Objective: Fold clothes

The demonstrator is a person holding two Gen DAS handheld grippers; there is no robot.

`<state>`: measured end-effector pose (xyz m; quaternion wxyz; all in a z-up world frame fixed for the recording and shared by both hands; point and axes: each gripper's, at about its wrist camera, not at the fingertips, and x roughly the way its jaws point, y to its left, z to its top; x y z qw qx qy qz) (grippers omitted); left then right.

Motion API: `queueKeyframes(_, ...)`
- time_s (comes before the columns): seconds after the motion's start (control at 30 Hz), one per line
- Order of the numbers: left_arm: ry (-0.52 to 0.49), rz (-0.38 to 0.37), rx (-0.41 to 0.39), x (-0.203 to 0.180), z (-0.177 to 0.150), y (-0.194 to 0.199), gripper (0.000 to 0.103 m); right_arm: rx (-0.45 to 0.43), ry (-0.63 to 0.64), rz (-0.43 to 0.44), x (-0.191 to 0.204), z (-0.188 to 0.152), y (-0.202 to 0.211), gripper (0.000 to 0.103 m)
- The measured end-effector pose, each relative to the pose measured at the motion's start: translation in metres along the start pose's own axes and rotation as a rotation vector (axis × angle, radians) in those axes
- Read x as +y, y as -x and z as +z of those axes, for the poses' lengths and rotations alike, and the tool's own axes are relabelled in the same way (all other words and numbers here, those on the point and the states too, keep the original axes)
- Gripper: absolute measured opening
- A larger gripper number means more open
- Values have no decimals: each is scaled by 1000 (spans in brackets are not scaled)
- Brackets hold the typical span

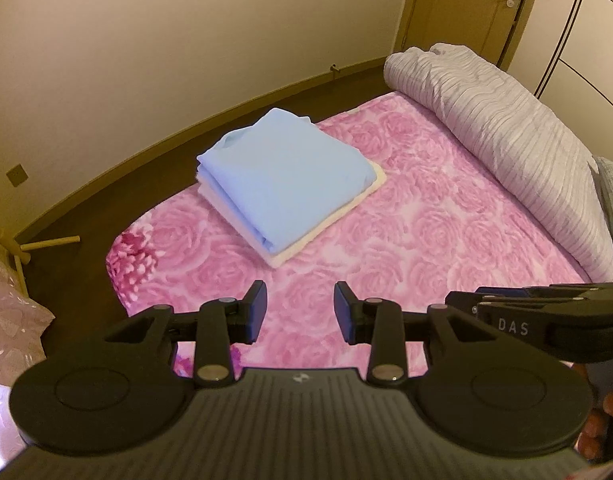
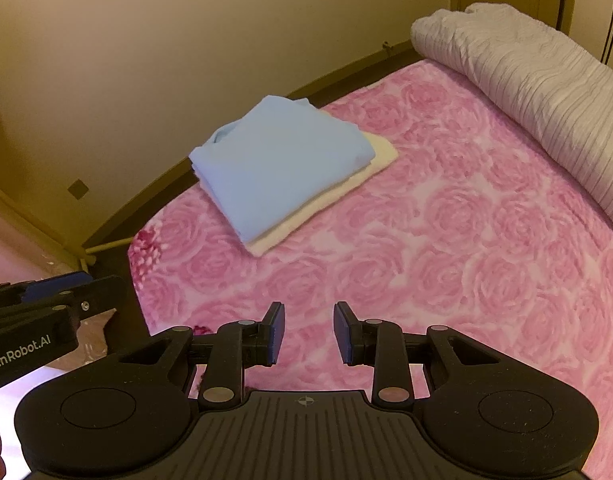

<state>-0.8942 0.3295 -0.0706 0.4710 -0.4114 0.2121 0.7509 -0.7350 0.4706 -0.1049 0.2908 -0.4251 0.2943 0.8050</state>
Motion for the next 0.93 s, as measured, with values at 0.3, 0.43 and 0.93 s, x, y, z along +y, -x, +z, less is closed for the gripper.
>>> queueKeyframes(0.3,-3,-10,34,4,23,-36,32,41,3,-6,-6,21,-25,31)
queueKeyframes(0.43,-11,-7,53,6,31,-51,32,55,-4,-10,-8,31,-36,31)
queueKeyframes(0.93,3,20,87,19,46,-80,32,87,4,1,-2,56,-66,31)
